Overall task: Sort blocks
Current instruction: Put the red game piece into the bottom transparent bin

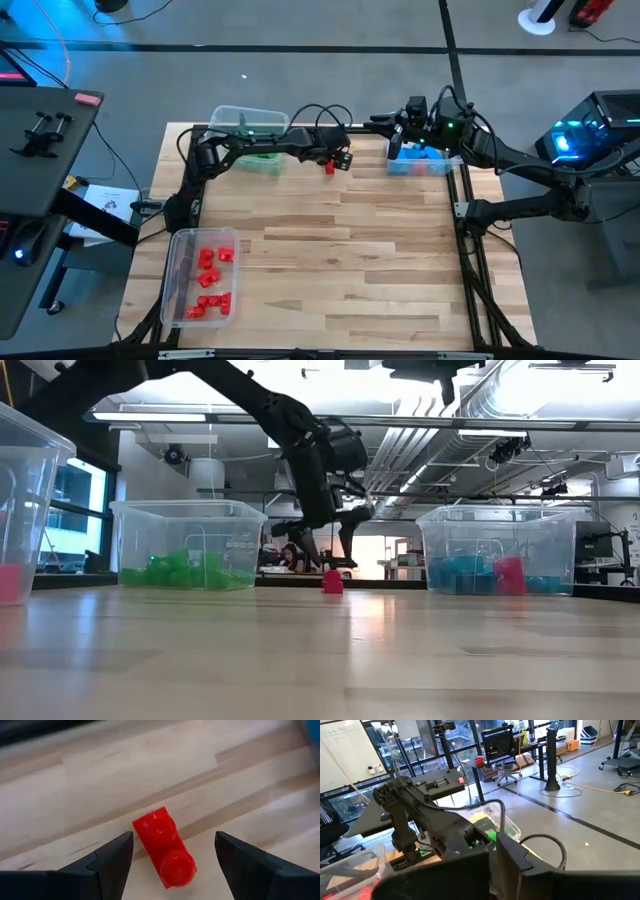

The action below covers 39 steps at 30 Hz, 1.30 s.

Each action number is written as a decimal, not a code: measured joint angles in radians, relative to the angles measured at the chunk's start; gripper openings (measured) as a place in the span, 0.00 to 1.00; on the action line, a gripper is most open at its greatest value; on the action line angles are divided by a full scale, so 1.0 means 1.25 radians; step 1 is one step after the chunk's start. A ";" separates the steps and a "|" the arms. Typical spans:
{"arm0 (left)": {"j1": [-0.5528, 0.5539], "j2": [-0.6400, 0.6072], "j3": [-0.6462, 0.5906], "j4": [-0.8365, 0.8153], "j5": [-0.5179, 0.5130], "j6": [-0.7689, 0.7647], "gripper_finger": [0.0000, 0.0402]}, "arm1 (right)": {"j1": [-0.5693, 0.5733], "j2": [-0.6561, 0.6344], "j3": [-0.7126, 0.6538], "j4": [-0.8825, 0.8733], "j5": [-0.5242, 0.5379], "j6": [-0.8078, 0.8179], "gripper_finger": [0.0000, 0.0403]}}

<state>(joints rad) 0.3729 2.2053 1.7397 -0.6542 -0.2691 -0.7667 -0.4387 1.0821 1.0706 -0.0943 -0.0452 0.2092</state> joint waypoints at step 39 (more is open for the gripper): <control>-0.061 -0.211 -0.001 -0.171 0.060 0.433 0.20 | 0.000 0.000 0.000 -0.061 0.000 -0.047 0.00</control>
<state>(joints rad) 0.2965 1.9421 1.7382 -0.8679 -0.1935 -0.2259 -0.4386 1.0821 1.0706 -0.1701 -0.0456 0.1499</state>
